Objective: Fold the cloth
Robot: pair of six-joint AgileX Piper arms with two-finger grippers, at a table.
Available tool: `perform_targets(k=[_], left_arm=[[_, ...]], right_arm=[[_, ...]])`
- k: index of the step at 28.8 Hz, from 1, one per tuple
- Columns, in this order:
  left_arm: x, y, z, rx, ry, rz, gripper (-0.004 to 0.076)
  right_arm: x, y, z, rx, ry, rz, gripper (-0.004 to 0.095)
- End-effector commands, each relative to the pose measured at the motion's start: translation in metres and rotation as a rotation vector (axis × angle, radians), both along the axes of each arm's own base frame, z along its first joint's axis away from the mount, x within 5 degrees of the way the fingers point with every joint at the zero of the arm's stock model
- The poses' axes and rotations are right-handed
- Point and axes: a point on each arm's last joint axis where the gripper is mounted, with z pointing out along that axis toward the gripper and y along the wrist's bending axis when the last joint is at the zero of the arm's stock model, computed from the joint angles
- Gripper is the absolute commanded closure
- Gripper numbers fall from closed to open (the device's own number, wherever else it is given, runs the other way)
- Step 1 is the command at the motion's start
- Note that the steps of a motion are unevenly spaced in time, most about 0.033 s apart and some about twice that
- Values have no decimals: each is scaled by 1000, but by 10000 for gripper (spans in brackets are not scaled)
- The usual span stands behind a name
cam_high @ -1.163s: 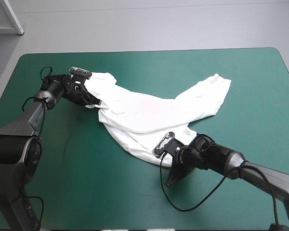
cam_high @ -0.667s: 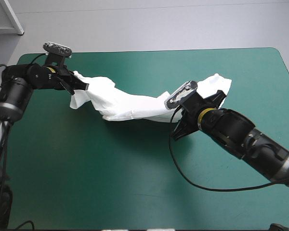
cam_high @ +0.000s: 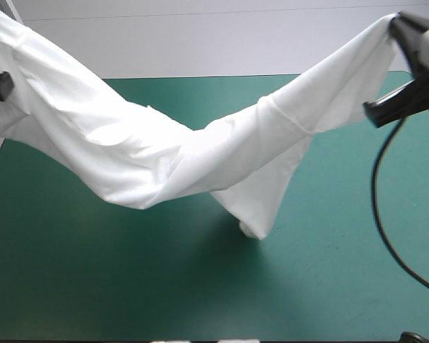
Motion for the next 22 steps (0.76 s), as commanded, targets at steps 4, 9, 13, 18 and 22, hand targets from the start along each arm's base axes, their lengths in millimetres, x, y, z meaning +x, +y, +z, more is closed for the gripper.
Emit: perform_targets(k=[4, 9, 13, 18, 22], left_arm=[[-76, 7, 53, -87, -387, -11, 705], [-118, 11, 67, -96, -533, -7, 705], [-117, 11, 67, -83, -524, 0, 705], [-81, 11, 54, -44, -351, 42, 705], [-17, 5, 28, -28, -141, 41, 705]], right_arm=[[-44, -48, 45, 87, -274, -45, 922], [-58, -63, 54, 104, -336, -55, 922], [-58, -62, 54, 96, -336, -54, 922], [-47, -52, 50, 66, -275, -58, 921], [-22, -38, 38, -25, -146, -150, 922]])
